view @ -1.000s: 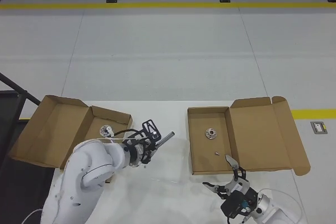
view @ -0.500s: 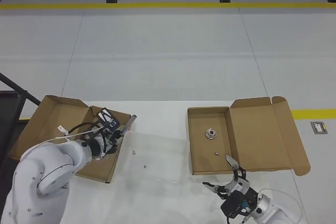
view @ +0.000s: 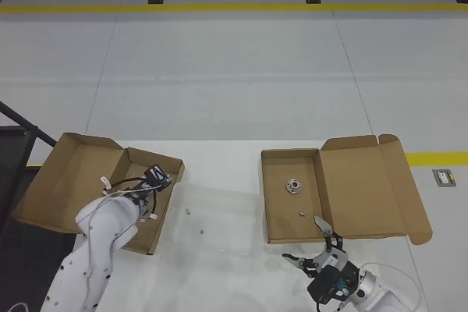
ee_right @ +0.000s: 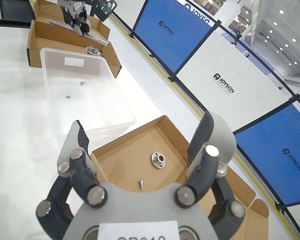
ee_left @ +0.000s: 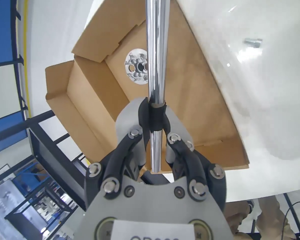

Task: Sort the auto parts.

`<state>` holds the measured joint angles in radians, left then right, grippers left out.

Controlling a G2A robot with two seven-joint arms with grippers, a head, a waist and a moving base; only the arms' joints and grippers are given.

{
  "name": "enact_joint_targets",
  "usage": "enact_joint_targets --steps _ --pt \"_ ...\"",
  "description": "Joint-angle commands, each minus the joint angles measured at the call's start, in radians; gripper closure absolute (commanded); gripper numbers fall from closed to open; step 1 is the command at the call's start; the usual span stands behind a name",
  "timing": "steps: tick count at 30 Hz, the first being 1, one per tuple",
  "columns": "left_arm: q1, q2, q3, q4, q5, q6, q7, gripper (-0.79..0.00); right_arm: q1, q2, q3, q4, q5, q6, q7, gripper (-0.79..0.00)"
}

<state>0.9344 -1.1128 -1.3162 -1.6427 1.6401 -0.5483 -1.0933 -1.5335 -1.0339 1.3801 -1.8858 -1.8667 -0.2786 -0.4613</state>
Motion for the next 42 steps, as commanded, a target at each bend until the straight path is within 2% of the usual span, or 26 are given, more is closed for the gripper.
enact_joint_targets --steps 1,11,23,24,25,29,31,33,38,42 --pt "-0.013 0.000 0.010 0.045 0.018 -0.018 0.021 0.000 0.000 0.000 0.000 0.000 0.000 0.000 0.000 -0.785" --pt "-0.071 -0.007 0.067 0.217 0.080 -0.021 0.116 0.000 0.000 0.000 0.000 0.000 0.000 0.000 0.000 -0.785" --pt "-0.079 -0.018 0.119 0.278 0.112 -0.014 0.097 0.000 0.000 0.000 0.000 0.000 0.000 0.000 0.000 -0.785" --pt "-0.080 -0.020 0.122 0.284 0.107 -0.018 0.088 -0.108 0.000 0.000 0.000 0.000 0.000 0.000 0.000 -0.785" --pt "-0.084 -0.021 0.127 0.287 0.105 -0.028 0.073 -0.271 0.000 0.000 0.000 0.000 0.000 0.000 0.000 -0.785" --pt "-0.089 -0.025 0.135 0.287 0.099 -0.023 0.062 -0.536 0.000 0.000 0.000 0.000 0.000 0.000 0.000 -0.785" --pt "-0.087 -0.025 0.130 0.276 0.092 -0.021 0.058 -0.566 0.000 0.000 0.000 0.000 0.000 0.000 0.000 -0.785" --pt "-0.079 -0.024 0.121 0.250 0.091 -0.010 0.054 -0.674 0.000 0.000 0.000 0.000 0.000 0.000 0.000 -0.785" --pt "-0.029 -0.014 0.068 0.116 0.072 -0.031 0.033 -0.720 0.000 0.000 0.000 0.000 0.000 0.000 0.000 -0.785" --pt "0.040 -0.002 0.000 -0.043 0.052 -0.023 0.042 -0.705 0.000 0.000 0.000 0.000 0.000 0.000 0.000 -0.785"
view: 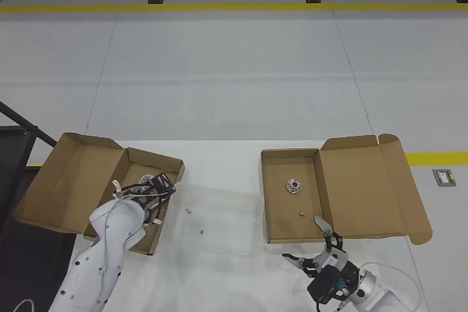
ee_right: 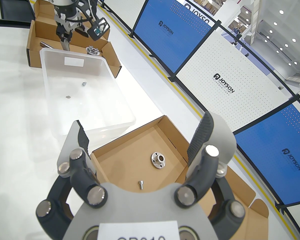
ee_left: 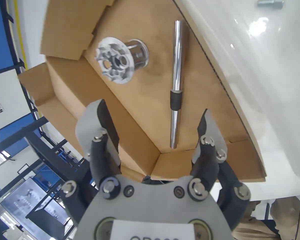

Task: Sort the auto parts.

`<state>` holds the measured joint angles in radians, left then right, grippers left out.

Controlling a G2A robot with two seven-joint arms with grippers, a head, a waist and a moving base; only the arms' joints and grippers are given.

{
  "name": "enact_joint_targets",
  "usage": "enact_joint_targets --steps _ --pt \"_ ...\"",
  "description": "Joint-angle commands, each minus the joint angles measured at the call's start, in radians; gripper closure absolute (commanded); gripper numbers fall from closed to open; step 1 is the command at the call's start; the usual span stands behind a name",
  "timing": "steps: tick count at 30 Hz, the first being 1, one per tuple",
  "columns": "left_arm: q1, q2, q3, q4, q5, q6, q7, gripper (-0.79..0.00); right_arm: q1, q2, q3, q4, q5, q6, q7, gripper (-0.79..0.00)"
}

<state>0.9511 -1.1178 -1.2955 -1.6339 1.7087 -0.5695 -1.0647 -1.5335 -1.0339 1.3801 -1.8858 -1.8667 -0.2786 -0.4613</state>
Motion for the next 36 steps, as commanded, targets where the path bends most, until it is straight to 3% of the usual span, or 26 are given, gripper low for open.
enact_joint_targets --steps 1,7,11,14,18,22,32,36 --pt "0.041 0.006 -0.043 -0.093 -0.035 -0.012 0.025 -0.708 0.000 0.000 0.000 0.000 0.000 0.000 0.000 -0.785" --pt "0.145 0.019 -0.132 -0.321 -0.165 -0.089 0.056 -0.714 0.000 0.000 0.000 0.000 0.000 0.000 0.000 -0.785" --pt "0.153 0.022 -0.086 -0.397 -0.185 -0.182 0.019 -0.742 0.000 0.000 0.000 0.000 0.000 0.000 0.000 -0.785" --pt "0.112 0.020 -0.020 -0.403 -0.174 -0.183 -0.003 -0.785 0.000 0.000 0.000 0.000 0.000 0.000 0.000 -0.785" --pt "0.011 0.016 0.118 -0.327 -0.152 -0.173 -0.013 -0.757 0.000 0.000 0.000 0.000 0.000 0.000 0.000 -0.785" --pt "-0.122 0.008 0.260 -0.207 -0.151 -0.154 -0.032 -0.782 0.000 0.000 0.000 0.000 0.000 0.000 0.000 -0.785" --pt "-0.484 -0.016 0.598 0.199 -0.380 -0.135 -0.052 -0.785 0.000 0.000 0.000 0.000 0.000 0.000 0.000 -0.785" --pt "-0.509 -0.014 0.620 0.214 -0.423 -0.137 -0.049 -0.785 0.000 0.000 0.000 0.000 0.000 0.000 0.000 -0.785"
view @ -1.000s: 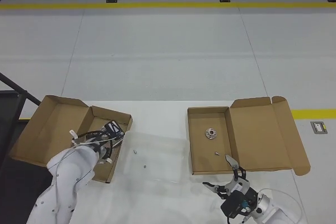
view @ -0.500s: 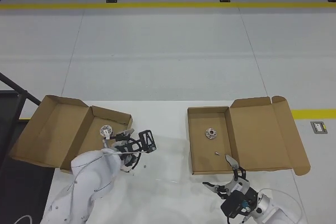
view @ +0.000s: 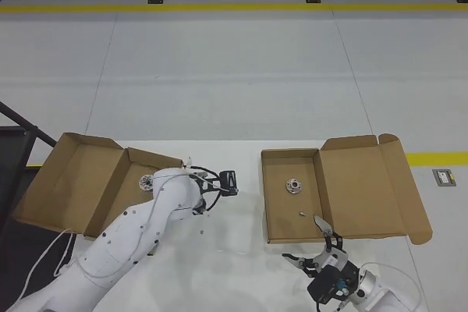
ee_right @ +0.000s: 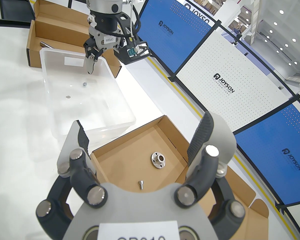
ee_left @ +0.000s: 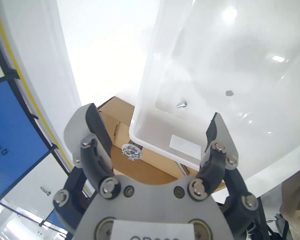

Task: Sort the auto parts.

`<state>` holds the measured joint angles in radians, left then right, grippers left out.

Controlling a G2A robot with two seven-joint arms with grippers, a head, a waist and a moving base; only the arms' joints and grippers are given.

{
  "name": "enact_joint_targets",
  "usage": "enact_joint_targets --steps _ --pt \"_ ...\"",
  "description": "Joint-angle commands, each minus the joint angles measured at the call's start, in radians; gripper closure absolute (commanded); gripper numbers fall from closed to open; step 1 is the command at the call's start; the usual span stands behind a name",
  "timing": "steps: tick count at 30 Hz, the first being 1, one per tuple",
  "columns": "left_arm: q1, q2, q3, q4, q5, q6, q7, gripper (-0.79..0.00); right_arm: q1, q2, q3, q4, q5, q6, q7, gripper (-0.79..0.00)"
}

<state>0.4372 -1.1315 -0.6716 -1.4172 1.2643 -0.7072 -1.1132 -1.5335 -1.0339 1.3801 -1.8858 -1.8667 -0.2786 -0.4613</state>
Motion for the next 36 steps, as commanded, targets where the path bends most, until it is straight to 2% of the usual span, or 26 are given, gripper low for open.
enact_joint_targets --steps 1,6,9,15,19,20,21,31,33,35,36 --pt "0.005 0.000 -0.003 -0.003 0.021 0.000 -0.001 -0.785 0.000 0.000 0.000 0.000 0.000 0.000 0.000 -0.785" --pt "0.005 0.000 -0.003 -0.003 0.021 0.000 -0.001 -0.785 0.000 0.000 0.000 0.000 0.000 0.000 0.000 -0.785" --pt "0.034 0.009 -0.023 -0.025 0.049 0.009 0.060 -0.785 0.000 0.000 0.000 0.000 0.000 0.000 0.000 -0.785" --pt "0.110 0.054 -0.102 -0.108 0.081 -0.091 0.091 -0.785 0.000 0.000 0.000 0.000 0.000 0.000 0.000 -0.785" --pt "0.146 0.088 -0.104 -0.121 0.122 -0.121 0.121 -0.785 0.000 0.000 0.000 0.000 0.000 0.000 0.000 -0.785" --pt "0.146 0.095 -0.100 -0.116 0.120 -0.134 0.134 -0.736 0.000 0.000 0.000 0.000 0.000 0.000 0.000 -0.785" --pt "0.142 0.102 -0.091 -0.103 0.123 -0.144 0.144 -0.690 0.000 0.000 0.000 0.000 0.000 0.000 0.000 -0.785" --pt "0.049 0.128 0.059 -0.020 0.109 -0.166 0.166 -0.511 0.000 0.000 0.000 0.000 0.000 0.000 0.000 -0.785" --pt "0.026 0.131 0.094 0.001 0.100 -0.172 0.172 -0.486 0.000 0.000 0.000 0.000 0.000 0.000 0.000 -0.785" --pt "0.004 0.131 0.128 0.017 0.084 -0.166 0.166 -0.542 0.000 0.000 0.000 0.000 0.000 0.000 0.000 -0.785" --pt "-0.007 0.131 0.147 0.026 0.077 -0.168 0.168 -0.499 0.000 0.000 0.000 0.000 0.000 0.000 0.000 -0.785"
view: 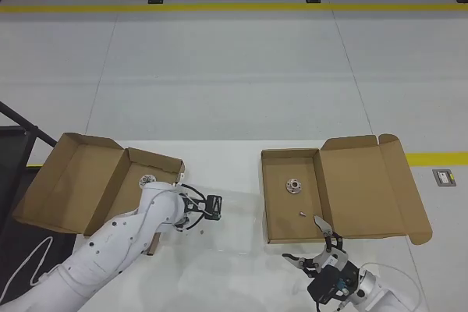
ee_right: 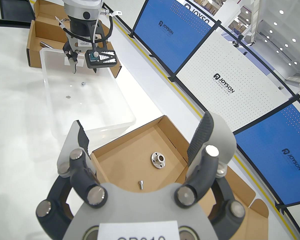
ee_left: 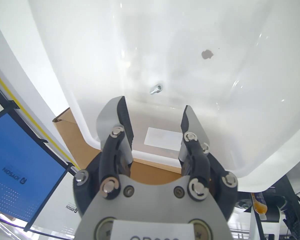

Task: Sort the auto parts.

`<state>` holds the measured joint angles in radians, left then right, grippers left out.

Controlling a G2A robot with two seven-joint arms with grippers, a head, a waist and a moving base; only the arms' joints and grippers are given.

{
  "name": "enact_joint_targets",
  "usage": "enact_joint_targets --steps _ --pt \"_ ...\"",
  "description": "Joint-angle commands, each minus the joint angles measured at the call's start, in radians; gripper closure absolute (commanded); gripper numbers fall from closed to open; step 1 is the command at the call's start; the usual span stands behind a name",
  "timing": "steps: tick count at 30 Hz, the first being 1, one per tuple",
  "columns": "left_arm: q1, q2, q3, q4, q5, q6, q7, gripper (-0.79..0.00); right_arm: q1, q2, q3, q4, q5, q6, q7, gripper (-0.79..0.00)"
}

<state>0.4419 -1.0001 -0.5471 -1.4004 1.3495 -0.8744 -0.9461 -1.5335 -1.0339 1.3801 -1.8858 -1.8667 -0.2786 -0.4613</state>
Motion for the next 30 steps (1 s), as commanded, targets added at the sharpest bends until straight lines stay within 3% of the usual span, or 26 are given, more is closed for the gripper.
enact_joint_targets --steps 1,3,10,30 --pt "-0.022 -0.001 0.039 0.018 -0.015 0.000 0.001 -0.443 0.000 0.000 0.000 0.000 0.000 0.000 0.000 -0.785" --pt "-0.039 -0.005 0.070 0.035 -0.029 0.012 -0.012 -0.391 0.000 0.000 0.000 0.000 0.000 0.000 0.000 -0.785" --pt "-0.091 -0.037 0.148 0.102 -0.094 0.036 -0.036 -0.366 0.000 0.000 0.000 0.000 0.000 0.000 0.000 -0.785" --pt "-0.127 -0.161 0.206 0.315 -0.043 0.122 0.006 -0.311 0.000 0.000 0.000 0.000 0.000 0.000 0.000 -0.785"
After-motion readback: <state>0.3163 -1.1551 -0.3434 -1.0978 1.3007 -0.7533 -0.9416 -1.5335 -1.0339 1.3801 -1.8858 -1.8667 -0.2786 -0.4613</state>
